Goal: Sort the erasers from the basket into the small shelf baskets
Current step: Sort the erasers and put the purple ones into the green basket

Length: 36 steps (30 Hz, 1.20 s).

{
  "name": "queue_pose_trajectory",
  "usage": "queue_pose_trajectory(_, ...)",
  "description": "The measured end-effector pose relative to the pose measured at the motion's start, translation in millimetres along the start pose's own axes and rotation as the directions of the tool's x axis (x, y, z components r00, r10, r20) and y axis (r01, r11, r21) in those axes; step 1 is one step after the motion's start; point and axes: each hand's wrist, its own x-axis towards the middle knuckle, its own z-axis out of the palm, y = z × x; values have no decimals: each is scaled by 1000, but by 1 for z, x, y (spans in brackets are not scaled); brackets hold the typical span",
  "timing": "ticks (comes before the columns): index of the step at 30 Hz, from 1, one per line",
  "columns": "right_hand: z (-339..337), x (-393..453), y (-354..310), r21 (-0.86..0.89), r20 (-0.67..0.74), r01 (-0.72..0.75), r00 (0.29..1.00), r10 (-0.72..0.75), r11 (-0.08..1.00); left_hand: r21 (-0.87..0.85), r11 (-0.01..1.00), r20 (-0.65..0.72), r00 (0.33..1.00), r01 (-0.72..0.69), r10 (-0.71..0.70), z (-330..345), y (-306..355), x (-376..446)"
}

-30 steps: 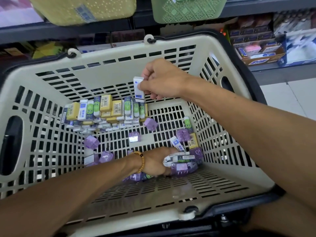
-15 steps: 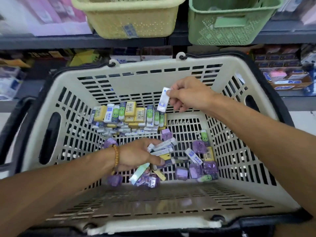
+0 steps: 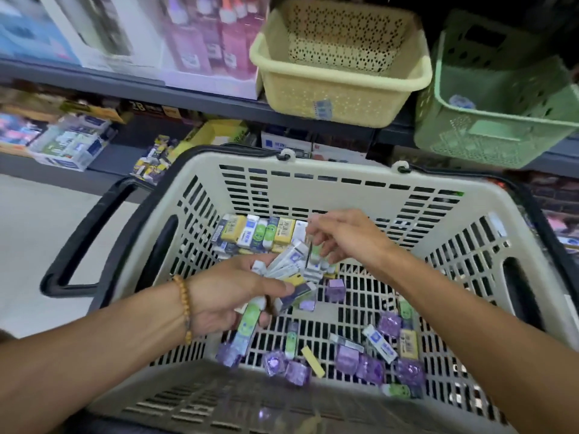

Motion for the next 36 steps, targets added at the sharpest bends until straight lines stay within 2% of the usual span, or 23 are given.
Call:
queue_pose_trajectory(2,0,-16,-6,-10,168,58,984,-55,998,-16,1000,4,1000,-14,14,3,3,4)
queue_pose_trajectory(4,6,-21,-7,-49,233,121,967,-107,991,-27,1000,15,1000,-14,15,6,5,7)
queue_pose_trajectory(7,9,-15,-3,-43,156,138,979,-130,989,-48,999,29,1000,-7,8,10,6,10)
queue_pose_trajectory(10,3,-9,4,72,96,96,990,-103,993,-103,995,37,999,-3,7,8,6,12)
queue_pose_trajectory(12,-3,-5,9,149,2,65,998,-66,987,-124,992,27,1000,14,-11,5,4,12)
queue_pose_trajectory(15,-20,3,15,42,-133,-25,991,30,999,-143,990,-14,1000,3,-5,-2,0,13)
queue_pose_trajectory(18,-23,14,21,-62,-101,-170,981,164,983,-180,983,-72,997,-35,22,-9,0,16)
queue_pose_trajectory(22,-1,31,24,19,-88,-241,966,242,970,-217,972,-126,990,-90,63,-18,-2,20)
queue_pose_trajectory(25,5,29,25,129,-109,-211,968,225,969,-237,965,-144,986,-114,81,-22,-3,21)
queue_pose_trajectory(28,5,17,20,84,-251,-126,957,143,988,-275,951,-148,984,-141,103,-25,-2,22)
queue_pose_trajectory(29,6,12,15,60,-250,-93,962,105,994,-296,943,-149,982,-153,113,-26,-2,22)
queue_pose_trajectory(31,15,3,1,35,-61,-34,997,36,999,-338,924,-157,979,-180,133,-26,0,21)
queue_pose_trajectory(33,30,-3,-9,43,162,-16,987,8,999,-360,911,-174,974,-202,147,-25,2,20)
queue_pose_trajectory(34,37,-3,-12,65,212,-14,977,0,998,-356,911,-191,970,-209,149,-25,1,19)
queue_pose_trajectory(36,43,2,-16,106,200,-3,980,-18,994,-342,915,-233,963,-212,136,-26,0,15)
